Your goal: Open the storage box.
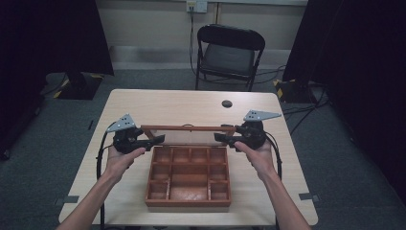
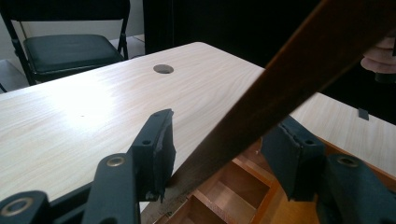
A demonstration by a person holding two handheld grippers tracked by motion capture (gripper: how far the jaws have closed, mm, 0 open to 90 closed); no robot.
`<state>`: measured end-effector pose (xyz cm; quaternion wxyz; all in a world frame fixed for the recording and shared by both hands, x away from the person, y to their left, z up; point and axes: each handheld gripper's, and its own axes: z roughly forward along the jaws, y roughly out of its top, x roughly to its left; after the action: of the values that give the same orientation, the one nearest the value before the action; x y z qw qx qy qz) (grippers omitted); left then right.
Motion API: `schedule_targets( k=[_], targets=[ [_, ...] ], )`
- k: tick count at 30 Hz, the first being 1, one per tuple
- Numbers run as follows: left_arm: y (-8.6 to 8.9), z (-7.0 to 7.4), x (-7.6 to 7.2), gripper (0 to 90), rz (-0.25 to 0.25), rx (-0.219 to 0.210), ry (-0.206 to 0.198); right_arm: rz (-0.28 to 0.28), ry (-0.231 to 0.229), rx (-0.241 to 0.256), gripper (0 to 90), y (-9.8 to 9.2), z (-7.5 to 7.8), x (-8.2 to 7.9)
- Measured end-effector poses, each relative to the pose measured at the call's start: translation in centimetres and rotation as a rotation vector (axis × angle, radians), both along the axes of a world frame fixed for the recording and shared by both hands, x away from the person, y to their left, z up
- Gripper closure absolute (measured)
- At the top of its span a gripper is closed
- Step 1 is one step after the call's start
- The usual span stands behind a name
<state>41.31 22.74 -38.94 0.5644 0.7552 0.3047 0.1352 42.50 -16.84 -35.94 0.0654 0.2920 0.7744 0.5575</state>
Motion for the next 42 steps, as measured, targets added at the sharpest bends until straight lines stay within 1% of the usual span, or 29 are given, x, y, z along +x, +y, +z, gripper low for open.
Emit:
schedule_targets(
  k=[3,5,7,10,12,13,16,18,19,23,24,25,26,29,32,38,39,40,42],
  targets=[
    [0.0,0.0,0.1,44.5,0.007,0.004,-0.004,-0.003,0.004,0.001,46.8,0.1,-0.2,0.3],
    [-0.1,-0.1,0.2,44.6,0.009,-0.002,0.006,-0.003,0.005,0.000,46.6,0.1,-0.3,0.5],
    [-0.1,-0.2,0.3,44.6,0.014,0.012,-0.003,-0.007,0.007,-0.003,46.1,0.1,-0.5,0.6],
    [-0.1,-0.3,0.5,44.4,0.021,-0.001,0.003,-0.009,0.011,-0.005,42.5,0.0,-0.8,0.8],
    [-0.1,-0.3,0.6,44.5,0.019,0.001,0.004,-0.026,0.012,-0.012,38.6,-0.1,-1.1,0.8],
    [-0.1,-0.4,0.7,44.6,0.020,0.004,0.004,-0.032,0.014,-0.013,38.0,-0.2,-1.2,0.9],
    [-0.2,-0.6,1.0,44.8,0.028,0.002,0.010,-0.039,0.020,-0.016,38.2,-0.4,-1.6,1.2],
    [-0.2,-0.7,1.1,44.8,0.029,0.009,0.010,-0.043,0.027,-0.018,39.4,-0.5,-1.9,1.4],
    [-0.2,-0.8,1.2,44.8,0.031,0.000,0.021,-0.038,0.035,-0.015,40.3,-0.6,-2.1,1.5],
    [-0.2,-1.0,1.5,44.9,0.030,0.013,0.020,-0.035,0.048,-0.018,41.8,-0.5,-2.7,1.9],
    [-0.3,-1.1,1.6,45.0,0.031,0.005,0.028,-0.034,0.051,-0.022,42.4,-0.4,-2.8,2.1],
    [-0.2,-1.1,1.6,45.1,0.032,0.009,0.029,-0.035,0.050,-0.022,43.2,-0.3,-3.0,2.2],
    [-0.3,-1.2,1.7,45.1,0.034,0.005,0.034,-0.034,0.048,-0.022,43.7,-0.3,-3.0,2.2],
    [-0.2,-1.4,1.8,45.1,0.026,0.003,0.032,-0.038,0.048,-0.014,47.0,-0.2,-3.3,2.5],
    [-0.2,-1.4,1.9,45.3,0.033,0.000,0.031,-0.040,0.052,-0.005,48.8,-0.3,-3.4,2.7],
    [-0.2,-1.6,2.1,45.5,0.042,-0.005,0.032,-0.044,0.054,-0.009,47.6,-0.2,-3.7,3.0],
    [-0.2,-1.6,2.2,45.6,0.041,0.002,0.031,-0.045,0.056,-0.010,47.1,-0.2,-3.8,3.1],
    [-0.3,-1.7,2.2,45.6,0.044,-0.003,0.036,-0.044,0.058,-0.011,45.9,-0.1,-3.8,3.1],
    [-0.3,-1.8,2.4,45.8,0.045,0.001,0.039,-0.043,0.063,-0.015,45.4,-0.1,-4.0,3.2]
  ],
)
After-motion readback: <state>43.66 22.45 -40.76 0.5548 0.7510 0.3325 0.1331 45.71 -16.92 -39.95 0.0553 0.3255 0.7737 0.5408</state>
